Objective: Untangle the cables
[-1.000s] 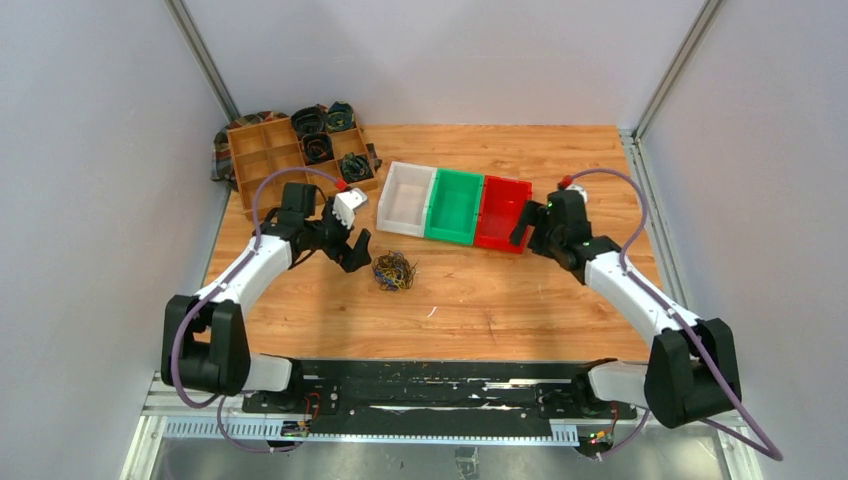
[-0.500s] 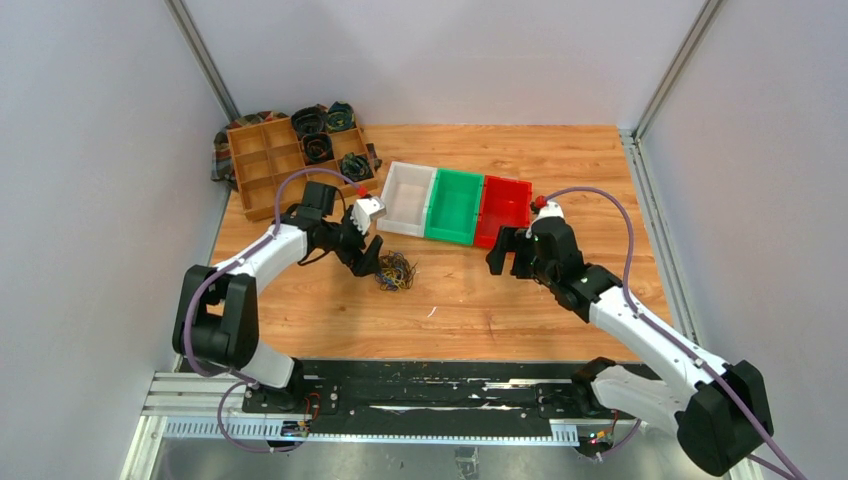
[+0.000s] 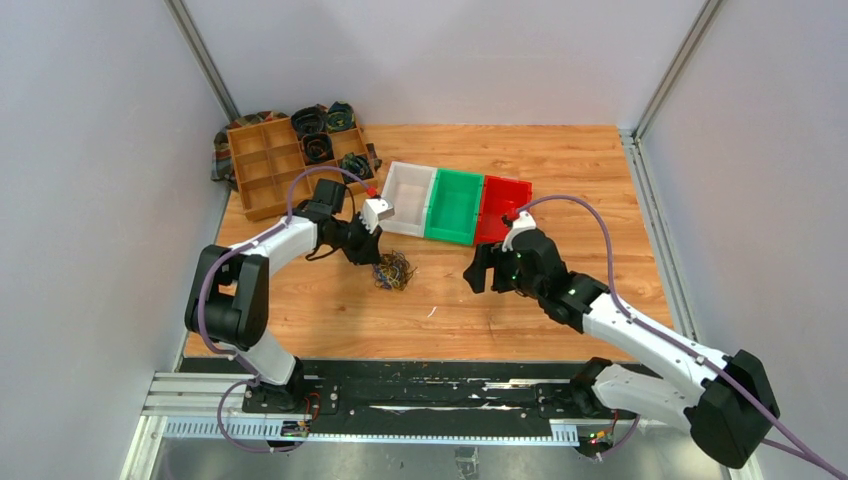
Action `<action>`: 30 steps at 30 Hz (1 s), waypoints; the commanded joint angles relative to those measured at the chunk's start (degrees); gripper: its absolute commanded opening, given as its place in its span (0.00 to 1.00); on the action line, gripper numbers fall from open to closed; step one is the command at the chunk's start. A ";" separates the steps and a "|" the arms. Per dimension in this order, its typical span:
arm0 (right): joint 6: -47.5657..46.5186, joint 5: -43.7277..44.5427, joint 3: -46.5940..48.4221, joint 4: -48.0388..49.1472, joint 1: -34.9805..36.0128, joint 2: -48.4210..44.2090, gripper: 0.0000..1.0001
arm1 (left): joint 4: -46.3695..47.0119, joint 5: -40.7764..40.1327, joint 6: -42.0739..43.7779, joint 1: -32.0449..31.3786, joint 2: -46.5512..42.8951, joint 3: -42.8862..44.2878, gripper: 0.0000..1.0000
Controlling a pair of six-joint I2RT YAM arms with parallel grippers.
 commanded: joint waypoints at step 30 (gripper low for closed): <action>-8.60 -1.28 9.41 28.40 16.39 16.91 0.90 | -17.13 11.63 -14.81 -1.03 -22.79 6.79 0.01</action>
